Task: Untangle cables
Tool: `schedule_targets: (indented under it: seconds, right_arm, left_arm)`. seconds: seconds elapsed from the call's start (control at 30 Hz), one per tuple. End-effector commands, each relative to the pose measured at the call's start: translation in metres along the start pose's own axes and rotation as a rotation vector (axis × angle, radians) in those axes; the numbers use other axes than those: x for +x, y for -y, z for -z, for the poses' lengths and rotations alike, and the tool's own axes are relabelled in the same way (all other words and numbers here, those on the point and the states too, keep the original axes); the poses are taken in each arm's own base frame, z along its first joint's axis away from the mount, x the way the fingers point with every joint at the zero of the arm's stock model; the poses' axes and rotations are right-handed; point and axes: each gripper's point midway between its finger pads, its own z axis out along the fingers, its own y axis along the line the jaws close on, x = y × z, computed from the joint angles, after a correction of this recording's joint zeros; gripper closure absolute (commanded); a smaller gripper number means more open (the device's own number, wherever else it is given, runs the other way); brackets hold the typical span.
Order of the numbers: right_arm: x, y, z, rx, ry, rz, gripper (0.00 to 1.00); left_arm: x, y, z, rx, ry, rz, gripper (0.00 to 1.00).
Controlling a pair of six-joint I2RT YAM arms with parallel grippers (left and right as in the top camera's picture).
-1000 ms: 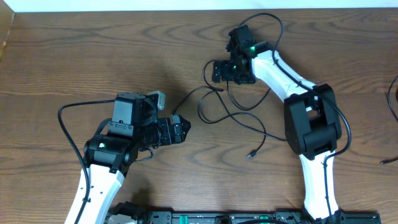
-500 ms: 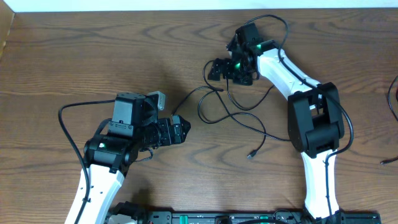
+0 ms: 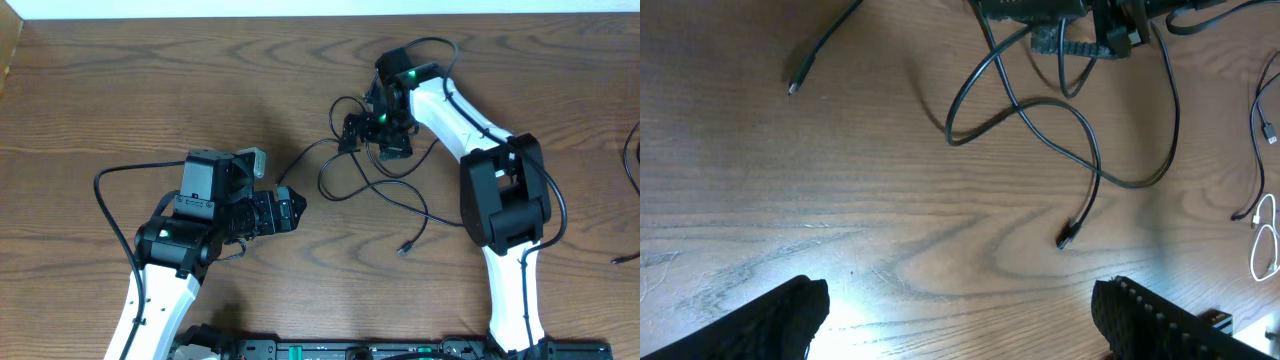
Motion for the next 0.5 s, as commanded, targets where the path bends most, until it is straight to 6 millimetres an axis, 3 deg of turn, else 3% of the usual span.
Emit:
schedule_targets:
  seconds: [0.0,0.27,0.37,0.47]
  right_arm:
    - [0.011,0.030,-0.023,0.142,-0.042,0.016,0.01]
    - [0.023,0.049,-0.020,0.290,-0.064,-0.007,0.02]
    - [0.024,0.050,-0.020,0.298,-0.069,-0.008,0.06]
    - [0.024,0.053,-0.019,0.312,-0.066,-0.007,0.18]
  left_arm:
    - [-0.001,0.001,0.001,-0.002,0.003,-0.028,0.10]
    - [0.000,0.001,0.001,-0.004,0.000,-0.027,0.10]
    - [0.000,0.001,0.001,-0.005,-0.003,-0.026,0.10]
    - [0.001,0.000,0.001,-0.006,-0.005,-0.024,0.10]
